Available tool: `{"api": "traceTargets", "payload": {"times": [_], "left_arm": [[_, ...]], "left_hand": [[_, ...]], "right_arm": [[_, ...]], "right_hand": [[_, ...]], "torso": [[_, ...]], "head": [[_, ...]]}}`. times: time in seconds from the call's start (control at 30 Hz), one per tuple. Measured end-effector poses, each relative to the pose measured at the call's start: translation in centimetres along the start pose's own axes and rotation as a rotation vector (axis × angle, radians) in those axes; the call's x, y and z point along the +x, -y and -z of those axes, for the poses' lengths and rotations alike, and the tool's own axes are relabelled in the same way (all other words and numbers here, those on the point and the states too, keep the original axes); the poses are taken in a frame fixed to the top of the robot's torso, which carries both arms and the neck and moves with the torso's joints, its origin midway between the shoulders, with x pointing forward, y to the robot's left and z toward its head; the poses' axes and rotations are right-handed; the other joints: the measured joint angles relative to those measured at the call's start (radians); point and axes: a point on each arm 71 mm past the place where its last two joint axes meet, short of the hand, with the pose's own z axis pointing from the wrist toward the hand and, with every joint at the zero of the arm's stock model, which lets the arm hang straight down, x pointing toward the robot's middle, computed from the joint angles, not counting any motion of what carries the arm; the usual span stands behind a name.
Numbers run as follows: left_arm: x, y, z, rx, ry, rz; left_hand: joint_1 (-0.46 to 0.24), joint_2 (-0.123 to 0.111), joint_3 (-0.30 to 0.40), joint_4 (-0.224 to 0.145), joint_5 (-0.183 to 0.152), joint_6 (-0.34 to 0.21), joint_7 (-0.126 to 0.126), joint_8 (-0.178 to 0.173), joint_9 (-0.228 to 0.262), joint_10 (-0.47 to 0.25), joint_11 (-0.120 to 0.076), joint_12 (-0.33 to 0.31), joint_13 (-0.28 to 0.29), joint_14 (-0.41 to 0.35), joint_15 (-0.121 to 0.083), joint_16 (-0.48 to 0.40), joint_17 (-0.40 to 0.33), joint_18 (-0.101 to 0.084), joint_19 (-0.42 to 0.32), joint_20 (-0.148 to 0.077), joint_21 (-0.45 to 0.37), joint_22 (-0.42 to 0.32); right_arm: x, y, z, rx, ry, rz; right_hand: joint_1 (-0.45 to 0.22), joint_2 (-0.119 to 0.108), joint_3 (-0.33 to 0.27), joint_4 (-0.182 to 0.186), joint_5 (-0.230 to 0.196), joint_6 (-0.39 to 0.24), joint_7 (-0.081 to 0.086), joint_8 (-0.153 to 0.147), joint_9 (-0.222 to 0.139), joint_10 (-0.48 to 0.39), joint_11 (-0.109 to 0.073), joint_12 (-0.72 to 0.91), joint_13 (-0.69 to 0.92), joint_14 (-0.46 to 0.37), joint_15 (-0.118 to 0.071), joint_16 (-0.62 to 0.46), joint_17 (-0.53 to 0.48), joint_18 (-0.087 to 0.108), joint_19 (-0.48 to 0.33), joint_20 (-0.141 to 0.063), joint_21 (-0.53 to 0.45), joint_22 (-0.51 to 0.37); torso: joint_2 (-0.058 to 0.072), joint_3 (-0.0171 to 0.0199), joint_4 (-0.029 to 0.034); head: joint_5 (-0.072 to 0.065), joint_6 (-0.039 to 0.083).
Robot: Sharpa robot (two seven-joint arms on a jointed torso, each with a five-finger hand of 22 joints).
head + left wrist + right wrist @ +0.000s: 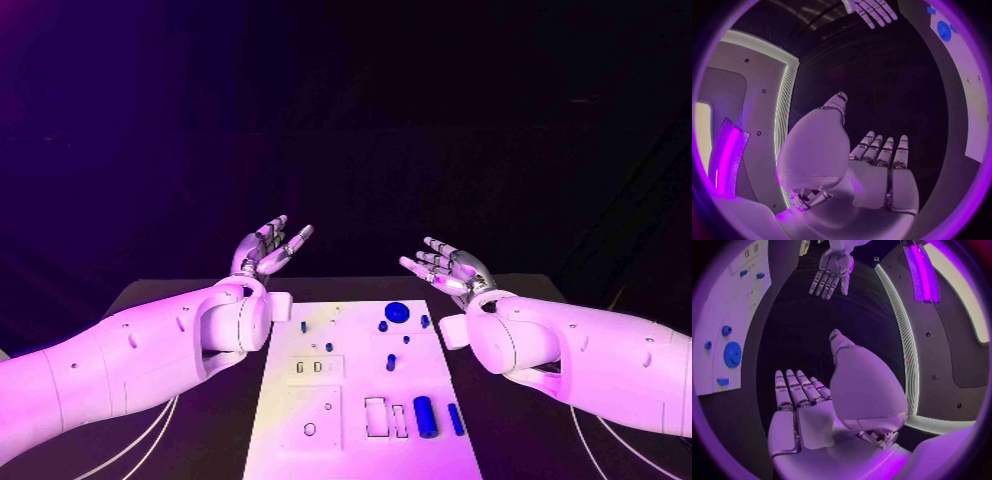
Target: Assemble the parts on the task board
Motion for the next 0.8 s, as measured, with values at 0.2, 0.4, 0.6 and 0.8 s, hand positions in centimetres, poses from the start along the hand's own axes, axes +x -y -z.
{"api": "traceTargets", "payload": {"times": [0.2, 0.4, 0.6, 0.8], "left_arm": [[0.0, 0.1, -0.1, -0.002, -0.031, 0.026], [-2.3, 0.6, 0.7, 0.003, -0.025, 0.022], [-2.5, 1.2, 1.7, 0.014, -0.061, 0.02], [-3.0, 2.3, 2.5, 0.037, -0.095, 0.007]], "left_hand": [[0.056, 0.015, 0.021, 0.014, 0.007, 0.076, 0.002, 0.022, 0.014, 0.108, 0.041, 0.018, 0.011, 0.112, 0.018, 0.032, 0.022, 0.071, 0.083, 0.019, 0.038, 0.019], [0.074, 0.037, 0.071, 0.004, 0.002, 0.443, 0.035, 0.142, 0.095, 0.629, 0.098, 0.105, 0.044, 0.598, 0.025, 0.176, 0.113, 0.079, 0.497, 0.029, 0.228, 0.102], [0.1, 0.011, 0.125, 0.005, 0.001, 0.576, 0.068, 0.202, 0.123, 0.818, 0.049, 0.12, 0.046, 0.797, -0.035, 0.259, 0.192, 0.094, 0.658, -0.008, 0.348, 0.149], [0.113, -0.016, 0.18, 0.005, 0.001, 0.606, 0.055, 0.213, 0.139, 0.886, 0.028, 0.098, 0.046, 0.868, -0.064, 0.302, 0.264, 0.094, 0.706, -0.042, 0.434, 0.194]], "right_arm": [[0.0, 0.0, -0.4, 0.024, -0.073, 0.027], [-1.9, -1.9, -1.6, -0.12, -0.08, 0.295], [-1.5, -3.2, -1.9, -0.225, -0.136, 0.534], [-1.3, -4.4, -2.2, -0.281, -0.163, 0.719]], "right_hand": [[0.055, 0.008, 0.03, -0.024, 0.0, 0.115, 0.007, 0.035, 0.022, 0.138, 0.004, 0.019, 0.01, 0.145, 0.001, 0.034, 0.021, 0.0, 0.119, 0.004, 0.039, 0.017], [0.09, 0.006, 0.072, -0.089, 0.0, 0.374, 0.027, 0.114, 0.07, 0.418, -0.023, 0.048, 0.023, 0.407, -0.034, 0.098, 0.055, 0.039, 0.377, 0.0, 0.126, 0.05], [0.102, -0.007, 0.123, -0.14, 0.0, 0.582, 0.058, 0.167, 0.1, 0.619, -0.063, 0.054, 0.026, 0.604, -0.081, 0.153, 0.092, 0.055, 0.559, -0.029, 0.197, 0.072], [0.079, -0.041, 0.183, -0.161, 0.0, 0.699, 0.076, 0.187, 0.113, 0.751, -0.096, 0.054, 0.029, 0.749, -0.124, 0.199, 0.141, 0.07, 0.677, -0.066, 0.264, 0.1]], "torso": [[0.0, -0.0001, -0.0003], [0.016, -0.001, -0.0027], [0.035, -0.0004, -0.0029], [0.061, 0.0004, -0.0008]], "head": [[0.0, 0.0], [-0.003, -0.013], [-0.006, -0.012], [-0.011, -0.006]]}}
